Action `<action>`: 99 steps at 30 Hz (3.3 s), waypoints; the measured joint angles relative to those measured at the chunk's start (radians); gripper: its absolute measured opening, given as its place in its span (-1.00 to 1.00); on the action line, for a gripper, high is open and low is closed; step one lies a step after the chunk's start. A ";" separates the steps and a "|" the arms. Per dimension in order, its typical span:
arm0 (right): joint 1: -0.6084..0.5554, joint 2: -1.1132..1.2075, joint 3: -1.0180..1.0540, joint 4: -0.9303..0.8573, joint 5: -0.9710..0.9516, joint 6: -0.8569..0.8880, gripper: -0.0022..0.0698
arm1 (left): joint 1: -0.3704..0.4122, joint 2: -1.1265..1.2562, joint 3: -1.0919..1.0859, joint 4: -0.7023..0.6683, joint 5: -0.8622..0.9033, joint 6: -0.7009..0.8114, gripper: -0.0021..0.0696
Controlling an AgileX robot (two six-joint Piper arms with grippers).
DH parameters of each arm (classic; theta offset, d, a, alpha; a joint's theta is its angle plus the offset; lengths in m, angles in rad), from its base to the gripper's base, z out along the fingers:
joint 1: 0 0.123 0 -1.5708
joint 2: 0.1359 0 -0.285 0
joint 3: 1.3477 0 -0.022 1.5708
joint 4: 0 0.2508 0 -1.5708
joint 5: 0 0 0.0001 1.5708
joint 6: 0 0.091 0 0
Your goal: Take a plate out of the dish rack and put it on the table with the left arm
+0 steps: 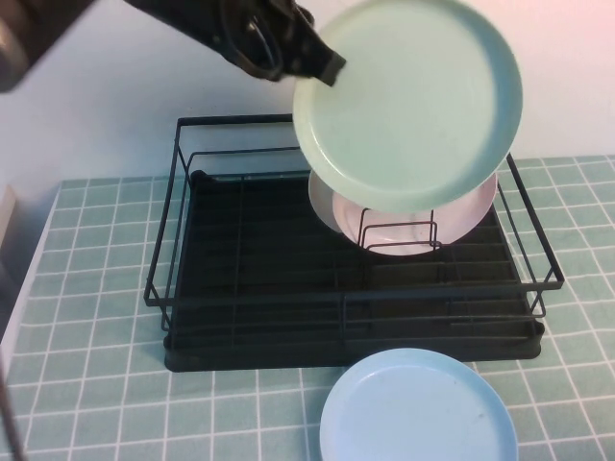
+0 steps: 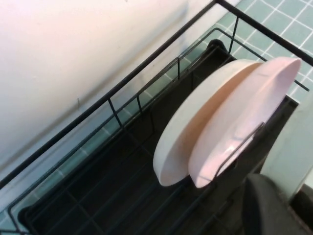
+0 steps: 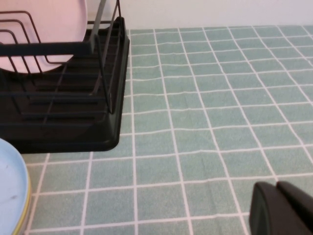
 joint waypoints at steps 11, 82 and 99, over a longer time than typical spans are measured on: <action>0.000 0.000 0.000 0.000 0.000 0.000 -0.94 | 0.000 -0.220 0.000 0.005 0.282 -0.024 -0.93; 0.000 0.000 0.000 0.000 0.000 0.000 -0.94 | -0.144 -0.546 0.725 -0.099 -0.203 -0.187 -0.81; 0.000 0.000 0.000 0.000 0.000 0.000 -0.94 | -0.142 -1.219 1.208 0.323 -0.267 -0.627 -0.94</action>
